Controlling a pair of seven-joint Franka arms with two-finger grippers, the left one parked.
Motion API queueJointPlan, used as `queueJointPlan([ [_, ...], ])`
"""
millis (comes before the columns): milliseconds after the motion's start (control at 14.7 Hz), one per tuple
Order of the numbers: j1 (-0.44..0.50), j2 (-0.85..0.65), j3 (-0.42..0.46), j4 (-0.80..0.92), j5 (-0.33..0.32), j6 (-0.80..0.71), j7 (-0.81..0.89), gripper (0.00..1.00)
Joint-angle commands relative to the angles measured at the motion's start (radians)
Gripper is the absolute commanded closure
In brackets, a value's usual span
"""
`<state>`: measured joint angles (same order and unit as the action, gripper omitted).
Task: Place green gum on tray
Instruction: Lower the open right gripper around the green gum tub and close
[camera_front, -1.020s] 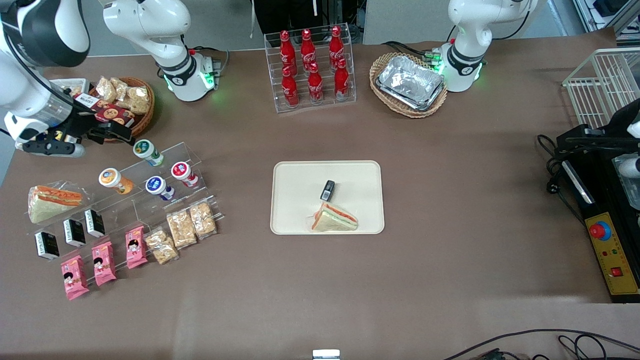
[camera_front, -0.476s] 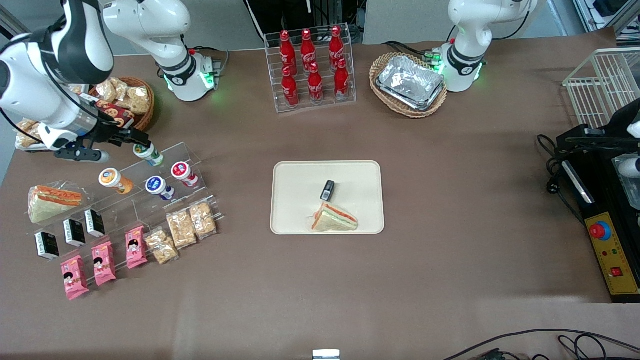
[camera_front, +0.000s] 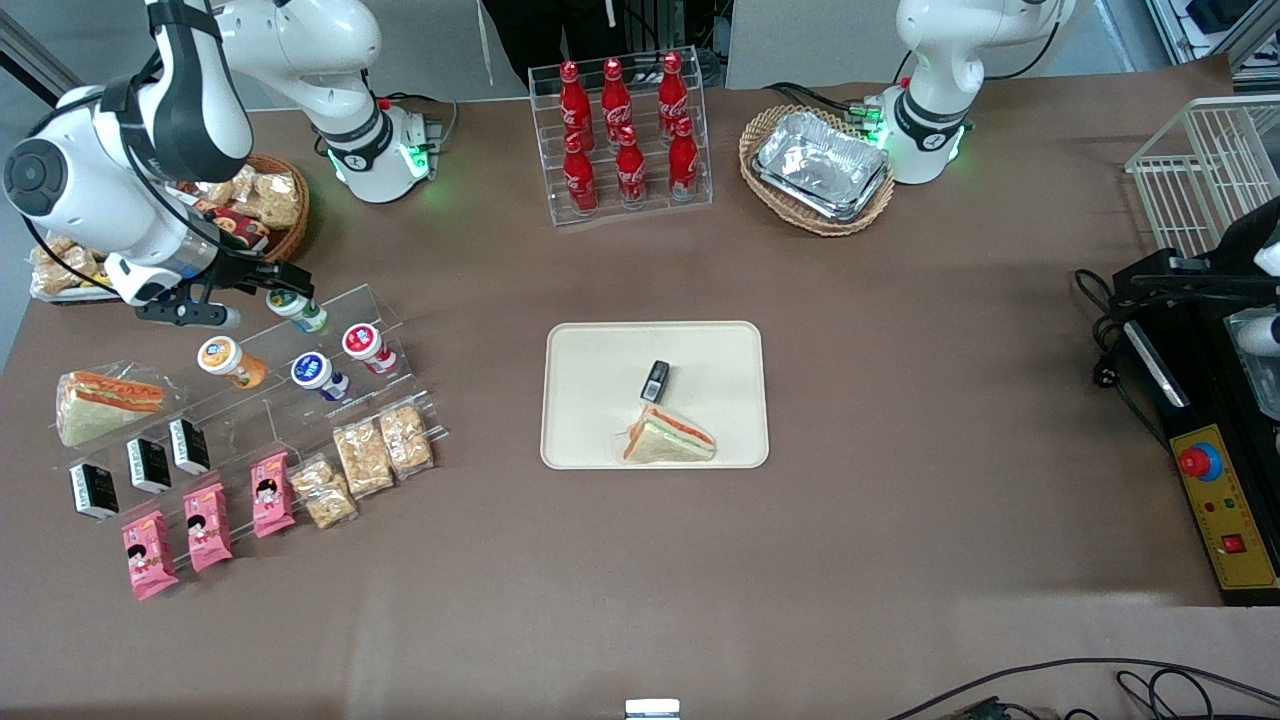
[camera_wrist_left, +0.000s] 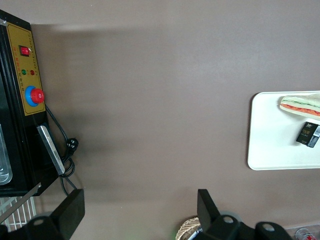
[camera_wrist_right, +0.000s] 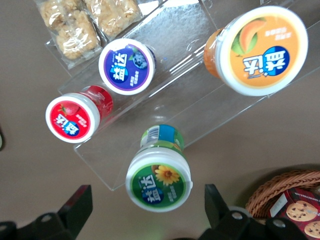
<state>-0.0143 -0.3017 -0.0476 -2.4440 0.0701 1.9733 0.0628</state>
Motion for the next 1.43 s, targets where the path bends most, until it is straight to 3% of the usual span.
queueJointPlan([
  [0, -0.004, 0.009, 0.003, -0.061, -0.018, 0.085, 0.009, 0.00],
  [272, -0.004, 0.026, 0.003, -0.058, -0.018, 0.097, 0.008, 0.05],
  [340, -0.004, 0.029, 0.003, -0.058, -0.018, 0.105, 0.008, 0.12],
  [476, -0.004, 0.033, 0.003, -0.056, -0.019, 0.110, 0.003, 0.43],
  [544, -0.004, 0.033, 0.003, -0.055, -0.023, 0.110, -0.001, 0.53],
  [612, -0.004, 0.036, 0.003, -0.055, -0.024, 0.110, -0.003, 0.62],
  [748, -0.006, 0.044, 0.002, -0.053, -0.026, 0.111, -0.011, 0.69],
  [1156, -0.004, 0.052, 0.000, 0.009, -0.026, 0.094, -0.024, 0.69],
  [1361, -0.007, 0.065, -0.001, 0.110, -0.026, -0.020, -0.054, 0.69],
])
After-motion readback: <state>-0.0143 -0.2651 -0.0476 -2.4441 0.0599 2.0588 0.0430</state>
